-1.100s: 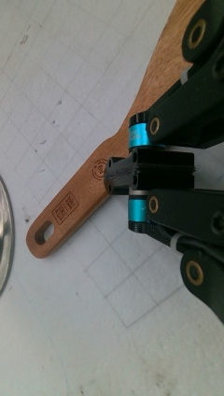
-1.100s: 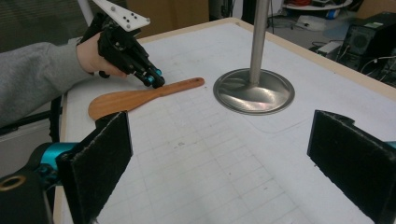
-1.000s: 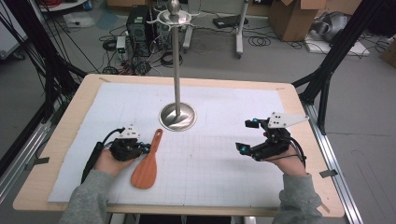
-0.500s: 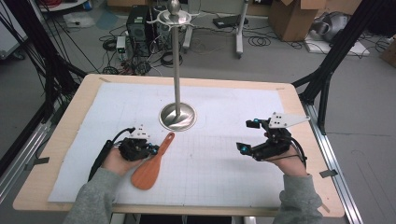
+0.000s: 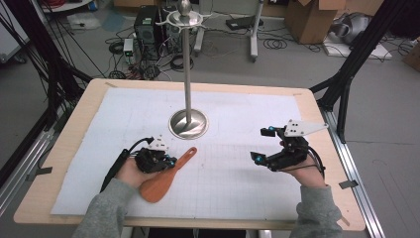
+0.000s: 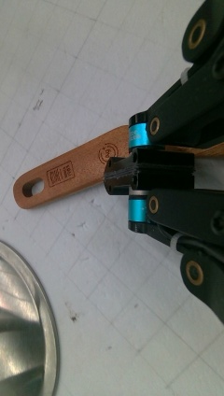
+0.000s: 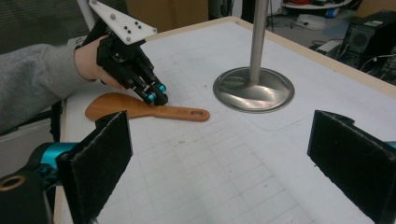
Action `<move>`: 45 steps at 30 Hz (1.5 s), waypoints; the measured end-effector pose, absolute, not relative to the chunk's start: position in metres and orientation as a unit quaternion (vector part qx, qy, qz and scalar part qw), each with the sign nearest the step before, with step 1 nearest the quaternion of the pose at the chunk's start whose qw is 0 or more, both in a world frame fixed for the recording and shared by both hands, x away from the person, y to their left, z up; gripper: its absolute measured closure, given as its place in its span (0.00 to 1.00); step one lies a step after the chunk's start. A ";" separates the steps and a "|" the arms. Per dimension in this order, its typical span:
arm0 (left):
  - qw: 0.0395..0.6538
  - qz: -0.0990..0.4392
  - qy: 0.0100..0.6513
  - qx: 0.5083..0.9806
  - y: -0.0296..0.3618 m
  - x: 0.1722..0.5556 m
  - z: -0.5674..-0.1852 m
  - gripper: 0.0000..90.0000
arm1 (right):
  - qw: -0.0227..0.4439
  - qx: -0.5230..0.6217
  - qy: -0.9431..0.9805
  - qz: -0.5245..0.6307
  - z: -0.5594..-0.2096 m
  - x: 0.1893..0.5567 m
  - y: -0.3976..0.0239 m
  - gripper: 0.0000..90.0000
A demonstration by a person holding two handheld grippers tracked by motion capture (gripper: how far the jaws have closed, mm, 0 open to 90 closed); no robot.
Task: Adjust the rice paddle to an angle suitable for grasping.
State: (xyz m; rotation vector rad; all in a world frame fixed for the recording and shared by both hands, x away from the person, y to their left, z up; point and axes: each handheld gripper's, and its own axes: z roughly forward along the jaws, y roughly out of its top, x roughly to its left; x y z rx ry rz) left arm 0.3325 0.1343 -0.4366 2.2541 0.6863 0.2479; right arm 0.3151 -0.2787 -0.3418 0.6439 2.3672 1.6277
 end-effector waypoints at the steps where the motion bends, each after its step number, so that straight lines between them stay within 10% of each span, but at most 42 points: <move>1: 0.377 0.095 0.265 0.883 0.133 0.333 -0.437 0.99 | 0.098 0.218 0.800 0.550 -0.342 0.315 -0.279 0.06; 34: 0.365 0.088 0.220 0.901 0.100 0.316 -0.434 0.99 | 0.097 0.214 0.804 0.547 -0.343 0.316 -0.275 0.06; 45: 0.392 0.091 0.232 0.886 0.103 0.312 -0.419 0.79 | 0.096 0.212 0.803 0.548 -0.342 0.316 -0.275 0.06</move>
